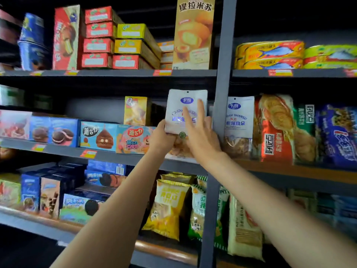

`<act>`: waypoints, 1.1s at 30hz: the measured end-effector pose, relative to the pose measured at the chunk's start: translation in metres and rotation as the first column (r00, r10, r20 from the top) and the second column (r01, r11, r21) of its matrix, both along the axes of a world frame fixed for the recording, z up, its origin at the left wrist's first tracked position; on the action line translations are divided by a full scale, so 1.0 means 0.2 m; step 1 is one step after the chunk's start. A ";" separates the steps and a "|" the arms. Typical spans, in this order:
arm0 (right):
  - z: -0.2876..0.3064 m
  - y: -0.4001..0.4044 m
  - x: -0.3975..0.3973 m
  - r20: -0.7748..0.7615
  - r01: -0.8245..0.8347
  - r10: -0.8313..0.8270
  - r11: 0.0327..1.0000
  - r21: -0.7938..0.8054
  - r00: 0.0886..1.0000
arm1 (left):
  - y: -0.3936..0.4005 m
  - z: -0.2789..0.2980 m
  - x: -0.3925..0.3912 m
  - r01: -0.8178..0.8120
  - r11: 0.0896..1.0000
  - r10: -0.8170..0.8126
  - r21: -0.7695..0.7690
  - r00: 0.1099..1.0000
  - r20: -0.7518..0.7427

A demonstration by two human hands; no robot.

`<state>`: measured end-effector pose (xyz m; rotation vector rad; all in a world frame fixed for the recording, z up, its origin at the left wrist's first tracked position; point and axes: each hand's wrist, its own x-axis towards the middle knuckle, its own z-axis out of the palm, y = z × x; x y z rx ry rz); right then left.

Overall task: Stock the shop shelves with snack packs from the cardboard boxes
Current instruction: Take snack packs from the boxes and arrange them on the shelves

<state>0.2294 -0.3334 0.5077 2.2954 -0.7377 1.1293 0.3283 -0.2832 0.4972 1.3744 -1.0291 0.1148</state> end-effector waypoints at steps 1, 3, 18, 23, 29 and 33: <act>-0.01 0.00 0.02 -0.061 0.041 -0.041 0.999 -0.010 0.997 | -0.02 -0.02 0.01 -0.005 1.000 0.005 0.019 1.000 0.006; -0.01 -0.01 0.04 -0.146 0.127 -0.131 0.991 -0.035 0.981 | -0.05 -0.07 0.04 -0.026 0.998 0.025 0.054 0.999 0.024; -0.58 0.36 0.09 -0.176 -0.484 0.453 0.785 -0.386 0.874 | 0.60 -0.97 -0.04 -0.544 0.839 0.535 -0.032 0.834 -0.135; -1.50 0.59 0.14 -0.455 -0.649 0.657 0.734 0.203 0.601 | 1.03 -1.72 -0.07 -0.537 0.615 0.708 0.577 0.698 -0.105; -2.47 0.63 0.11 -0.710 -0.082 0.704 0.708 0.701 0.015 | 1.50 -2.33 -0.26 -0.385 0.242 0.851 0.891 0.525 -0.004; -2.93 0.60 0.11 -0.636 0.136 0.772 0.628 0.767 0.022 | 1.57 -2.62 -0.42 -0.365 0.159 0.865 0.917 0.499 0.049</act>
